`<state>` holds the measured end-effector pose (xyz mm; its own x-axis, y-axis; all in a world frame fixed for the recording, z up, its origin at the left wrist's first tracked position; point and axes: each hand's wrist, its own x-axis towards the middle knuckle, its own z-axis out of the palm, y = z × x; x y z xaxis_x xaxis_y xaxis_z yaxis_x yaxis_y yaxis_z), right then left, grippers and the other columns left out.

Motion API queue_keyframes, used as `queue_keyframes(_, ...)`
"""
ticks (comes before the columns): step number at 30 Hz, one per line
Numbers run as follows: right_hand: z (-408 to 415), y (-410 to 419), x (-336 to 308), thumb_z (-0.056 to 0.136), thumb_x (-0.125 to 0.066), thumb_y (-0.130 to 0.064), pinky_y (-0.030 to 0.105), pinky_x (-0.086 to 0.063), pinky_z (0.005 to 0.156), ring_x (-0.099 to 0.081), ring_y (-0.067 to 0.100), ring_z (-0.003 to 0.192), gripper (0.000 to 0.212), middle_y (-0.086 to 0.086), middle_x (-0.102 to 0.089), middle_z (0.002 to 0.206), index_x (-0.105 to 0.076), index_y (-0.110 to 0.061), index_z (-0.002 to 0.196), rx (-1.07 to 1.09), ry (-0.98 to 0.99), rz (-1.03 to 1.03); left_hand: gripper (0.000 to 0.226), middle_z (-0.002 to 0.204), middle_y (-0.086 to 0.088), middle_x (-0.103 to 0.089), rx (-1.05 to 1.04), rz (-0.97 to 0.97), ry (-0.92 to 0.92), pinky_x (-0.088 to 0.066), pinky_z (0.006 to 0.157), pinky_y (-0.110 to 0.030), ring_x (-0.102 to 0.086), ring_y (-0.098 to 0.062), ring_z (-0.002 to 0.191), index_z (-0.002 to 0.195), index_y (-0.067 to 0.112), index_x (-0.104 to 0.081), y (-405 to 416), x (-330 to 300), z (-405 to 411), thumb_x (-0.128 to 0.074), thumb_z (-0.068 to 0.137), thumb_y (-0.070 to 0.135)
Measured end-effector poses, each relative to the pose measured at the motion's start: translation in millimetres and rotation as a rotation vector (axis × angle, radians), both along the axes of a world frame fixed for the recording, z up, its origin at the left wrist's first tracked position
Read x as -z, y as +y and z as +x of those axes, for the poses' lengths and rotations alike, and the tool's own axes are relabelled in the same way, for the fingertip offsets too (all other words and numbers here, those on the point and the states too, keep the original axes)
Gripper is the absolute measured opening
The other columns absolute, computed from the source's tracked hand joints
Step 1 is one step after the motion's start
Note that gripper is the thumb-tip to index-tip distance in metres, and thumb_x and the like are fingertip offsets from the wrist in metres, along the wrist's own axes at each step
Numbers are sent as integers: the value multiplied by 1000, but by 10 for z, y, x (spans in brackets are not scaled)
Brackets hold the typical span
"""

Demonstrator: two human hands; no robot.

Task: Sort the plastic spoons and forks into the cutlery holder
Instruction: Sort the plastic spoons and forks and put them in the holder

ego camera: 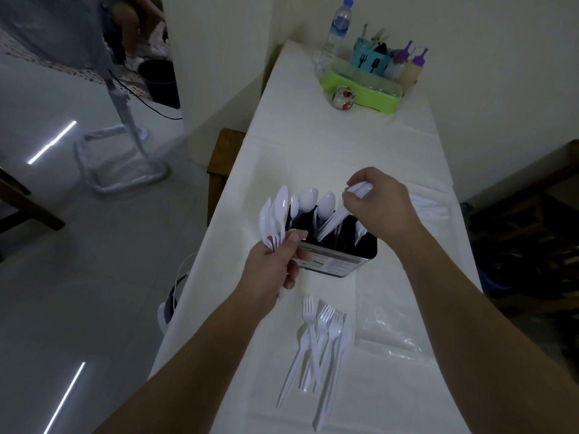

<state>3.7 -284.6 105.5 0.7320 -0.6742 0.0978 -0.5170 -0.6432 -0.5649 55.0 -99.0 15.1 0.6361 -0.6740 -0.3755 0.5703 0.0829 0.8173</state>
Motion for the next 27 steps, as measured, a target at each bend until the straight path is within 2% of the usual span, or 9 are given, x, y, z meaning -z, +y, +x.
queue_keyframes(3, -38, -54, 21, 82, -64, -19, 1, -39, 57, -57, -11, 67, 15, -4, -70, 87, -67, -20, 97, 40, -35, 64, 21, 67, -9, -67, 30, -20, -35, -32, 39, -22, -43, -15, 44, 114, 18, -67, -91, -87, -108, -50, 101, 19)
queue_keyframes(7, -60, -71, -15, 82, -64, -22, 2, -40, 60, -60, -5, 73, 15, -6, -70, 90, -66, -23, 97, -3, -39, 47, 26, 65, -11, -69, 73, 25, -54, -32, 39, -23, -41, -17, 42, 122, 32, -52, -241, -125, -249, -46, 103, 15)
queue_keyframes(10, -30, -45, -33, 82, -65, -27, 12, -45, 64, -63, 9, 76, 17, -5, -69, 88, -64, -24, 99, -75, 7, -5, 19, 66, -11, -70, 124, 120, -65, -31, 42, -25, -40, -19, 44, 92, 29, -55, -349, -165, -279, -45, 102, 15)
queue_keyframes(12, 4, -24, -59, 83, -67, -28, 12, -44, 64, -59, 7, 68, 18, -7, -64, 77, -63, -22, 100, -121, 14, -50, 26, 65, -10, -70, 119, 152, -52, -31, 42, -25, -40, -18, 43, 80, 26, -53, -401, -183, -282, -45, 102, 14)
queue_keyframes(14, 27, -18, -99, 83, -68, -28, 3, -38, 57, -54, 1, 62, 16, -14, -55, 67, -62, -22, 97, -140, -7, -66, 27, 66, -10, -71, 72, 157, -44, -32, 40, -22, -41, -17, 43, 84, 31, -53, -437, -164, -282, -45, 101, 13)
queue_keyframes(17, 29, -28, -123, 83, -67, -27, 2, -36, 55, -52, -1, 61, 14, -14, -54, 67, -60, -24, 95, -152, -21, -41, 28, 71, -11, -73, 26, 170, -48, -34, 40, -23, -42, -17, 43, 93, 40, -55, -455, -125, -291, -45, 102, 16)
queue_keyframes(21, 29, -23, -90, 82, -67, -25, 7, -40, 59, -55, 2, 64, 17, -6, -64, 80, -63, -21, 98, -166, -40, -3, 29, 74, -11, -74, 10, 183, -57, -34, 41, -23, -42, -17, 44, 95, 42, -55, -468, -138, -307, -44, 102, 17)
queue_keyframes(24, 29, -33, -82, 83, -66, -25, 9, -41, 59, -56, 5, 64, 17, -5, -64, 80, -63, -21, 99, -174, -49, 17, 29, 74, -10, -74, 3, 195, -70, -34, 40, -23, -42, -17, 44, 96, 43, -55, -479, -139, -310, -44, 102, 18)
queue_keyframes(27, 14, -93, -36, 83, -65, -25, 18, -46, 62, -60, 11, 68, 17, -1, -67, 86, -61, -22, 100, -156, -17, 29, 30, 74, -10, -74, 6, 197, -98, -34, 40, -22, -41, -15, 42, 98, 45, -54, -489, -146, -324, -44, 103, 17)
